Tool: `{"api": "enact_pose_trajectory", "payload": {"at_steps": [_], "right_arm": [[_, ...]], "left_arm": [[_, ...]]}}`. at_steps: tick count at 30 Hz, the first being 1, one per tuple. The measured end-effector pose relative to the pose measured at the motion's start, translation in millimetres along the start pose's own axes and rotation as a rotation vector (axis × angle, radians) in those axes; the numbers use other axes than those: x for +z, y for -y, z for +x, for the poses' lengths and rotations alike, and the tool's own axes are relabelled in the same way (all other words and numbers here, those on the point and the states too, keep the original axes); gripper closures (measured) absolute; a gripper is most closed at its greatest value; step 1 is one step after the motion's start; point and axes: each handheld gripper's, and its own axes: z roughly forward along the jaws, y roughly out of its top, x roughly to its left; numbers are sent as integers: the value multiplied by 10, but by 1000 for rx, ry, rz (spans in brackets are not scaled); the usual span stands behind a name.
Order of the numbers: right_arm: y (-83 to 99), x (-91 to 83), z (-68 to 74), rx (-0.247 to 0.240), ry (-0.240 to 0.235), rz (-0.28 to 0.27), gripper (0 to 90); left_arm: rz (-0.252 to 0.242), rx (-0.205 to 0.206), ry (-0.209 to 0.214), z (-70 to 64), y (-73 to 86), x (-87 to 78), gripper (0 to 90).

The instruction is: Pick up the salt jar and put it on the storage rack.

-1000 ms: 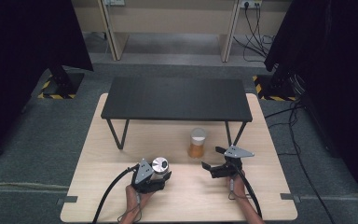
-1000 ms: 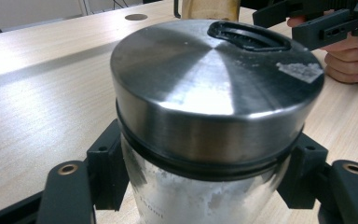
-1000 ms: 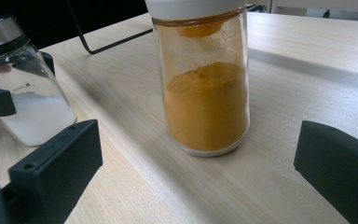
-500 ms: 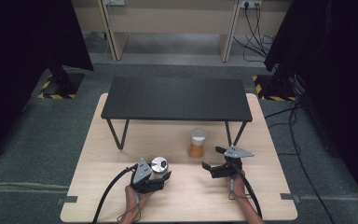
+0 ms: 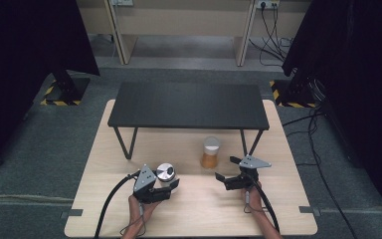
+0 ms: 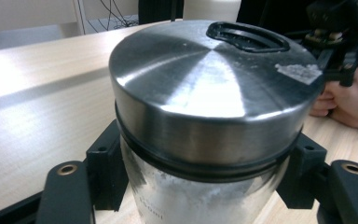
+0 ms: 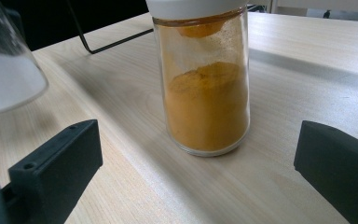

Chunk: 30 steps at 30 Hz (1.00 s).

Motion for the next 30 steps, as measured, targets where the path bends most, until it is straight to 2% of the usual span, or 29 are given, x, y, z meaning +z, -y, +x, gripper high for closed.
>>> {"api": "enact_pose_trajectory", "payload": {"at_steps": [3,8,12,14,16,17,18,21,24,25,26,27,30], "right_arm": [[0,1,1,-1,0,0,11],[0,0,-1,1,0,0,11],[1,0,-3,2,-1,-1,11],[1,-1,-2,2,0,-1,11],[1,-1,-2,2,0,-1,11],[1,-1,-2,2,0,-1,11],[2,-1,-2,4,0,-1,11],[2,-2,-2,5,0,-1,11],[1,-2,-1,5,0,-1,11],[2,-2,-1,6,0,-1,11],[2,-2,-1,6,0,-1,11],[2,-2,-1,6,0,-1,11],[1,-2,0,6,0,0,11]], "left_arm": [[-7,-7,8,33,-142,-63,315],[-10,8,15,79,-377,-131,315],[-8,27,23,113,-663,-188,315],[-10,33,25,121,-742,-202,315],[-8,44,31,148,-939,-228,315],[-8,44,31,148,-939,-228,315],[-7,49,34,161,-1050,-239,315],[-4,51,41,184,-1190,-253,315],[-4,50,59,219,-1426,-275,315],[-8,54,60,218,-1495,-282,315],[-8,54,60,218,-1495,-282,315],[-9,65,55,212,-1599,-289,315],[-29,50,57,249,-1736,-293,315]]}}
